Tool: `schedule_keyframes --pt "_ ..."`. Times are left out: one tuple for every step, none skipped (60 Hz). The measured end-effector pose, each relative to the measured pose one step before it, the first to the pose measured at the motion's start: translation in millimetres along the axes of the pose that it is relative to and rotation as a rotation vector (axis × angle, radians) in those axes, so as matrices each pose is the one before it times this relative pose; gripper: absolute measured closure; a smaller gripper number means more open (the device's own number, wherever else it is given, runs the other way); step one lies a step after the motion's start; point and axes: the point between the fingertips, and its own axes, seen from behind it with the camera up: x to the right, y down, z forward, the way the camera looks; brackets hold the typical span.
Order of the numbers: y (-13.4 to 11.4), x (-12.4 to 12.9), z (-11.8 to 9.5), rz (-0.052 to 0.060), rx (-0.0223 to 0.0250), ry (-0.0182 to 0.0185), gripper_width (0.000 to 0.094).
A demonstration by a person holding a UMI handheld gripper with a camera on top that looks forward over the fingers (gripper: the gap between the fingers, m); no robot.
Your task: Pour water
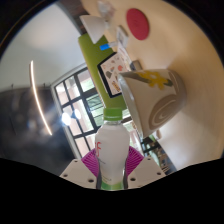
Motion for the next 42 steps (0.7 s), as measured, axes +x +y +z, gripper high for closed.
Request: schedule_keyframes --pt "-2.03 -1.59 0.34 0.0513 -0.00830 -0.01228 0.0640" --pt "-0.85 -1.34 -0.26 0.0470 -0.00780 -0.01017 0.0640" --pt "-1.06 -0.80 -0.63 0.0416 -0.00642 -0.00736 0.0641" --pt "-0.70 -0.48 -0.57 0.0345 -0.00455 -0.00524 0.0638" --pt "-1.33 -0.85 -0.45 0.0270 -0.00097 -0.00472 0.0638" --pt "-1.18 -0.90 -1.47 0.0204 0.00066 -0.00386 0.0639" --pt "10.04 -2.51 -10.17 0.0181 0.00302 0.00093 0.0639" --pt "-4.19 1.11 5.81 0.0081 0.00124 0.00517 0.0639" --pt "-0.73 0.87 -1.95 0.0061 0.00074 0.00438 0.0639" --pt "-0.86 0.59 -1.65 0.0062 0.00278 0.00338 0.0641" --pt "-1.29 -0.07 -1.24 0.0064 0.00343 0.00082 0.0639" --pt "-0.99 -0.32 -1.69 0.0063 0.00219 -0.00079 0.0638" --pt "-0.54 -0.47 -1.72 0.0072 0.00097 -0.00145 0.0639" --pt "5.66 0.63 -6.20 0.0097 0.00214 -0.00099 0.0638" --pt "-5.31 -2.16 10.12 0.0080 0.00074 0.00147 0.0639" --pt "0.78 -0.82 -2.07 0.0073 -0.00166 -0.00206 0.0640" --pt "0.64 -0.28 -1.32 0.0060 -0.00156 -0.00124 0.0642" --pt "1.58 -0.38 -1.64 0.0034 -0.00264 -0.00005 0.0640" --pt "1.53 0.41 -1.07 0.0009 -0.00343 0.00232 0.0641" --pt "1.84 0.78 -1.28 -0.0013 -0.00333 0.00491 0.0638" --pt "1.92 1.08 -0.90 -0.0039 -0.00380 0.00579 0.0638" --pt "6.42 1.80 -6.90 -0.0061 -0.00469 0.00501 0.0639" --pt "-0.95 -0.26 10.20 -0.0098 -0.00661 0.00491 0.0638" --pt "-3.36 -0.47 10.63 -0.0135 -0.00905 0.00188 0.0641" --pt "7.52 0.81 -7.59 -0.0172 -0.01343 -0.00296 0.0641" --pt "-2.23 -3.23 11.73 -0.0200 -0.01194 0.00241 0.0640" --pt "8.76 -0.98 -8.24 -0.0282 -0.01790 -0.00502 0.0641" --pt "9.31 -5.28 -4.11 -0.0277 -0.00707 0.00559 0.0641" --pt "5.29 -3.86 0.31 -0.0427 -0.01705 -0.00399 0.0641" --pt "5.30 -4.80 0.06 -0.0465 -0.01723 -0.00586 0.0639" --pt "5.29 -5.95 0.13 -0.0497 -0.01785 -0.00772 0.0638" --pt "4.52 -7.23 0.51 -0.0524 -0.01881 -0.00947 0.0639" --pt "2.09 -3.44 -1.13 -0.0617 -0.03191 -0.02438 0.0639" --pt "1.86 -8.85 1.11 -0.0569 -0.01648 -0.01196 0.0640" --pt "6.40 -10.86 -4.51 -0.0621 -0.01140 -0.01455 0.0640" --pt "-3.26 -11.76 2.91 -0.0646 -0.00436 -0.00459 0.0640" --pt "-2.90 -9.09 0.48 -0.0716 -0.00301 -0.01153 0.0640" --pt "-4.72 -9.16 -0.61 -0.0738 0.00309 -0.00804 0.0641" --pt "-7.53 -8.25 -0.51 -0.0750 0.00810 -0.00674 0.0640" --pt "-9.77 -8.63 -1.63 -0.0770 0.01307 -0.00393 0.0642" --pt "-8.57 -5.04 -5.60 -0.0822 0.01377 -0.01093 0.0642" --pt "-15.96 -7.08 2.09 -0.0775 0.01821 0.00733 0.0641"
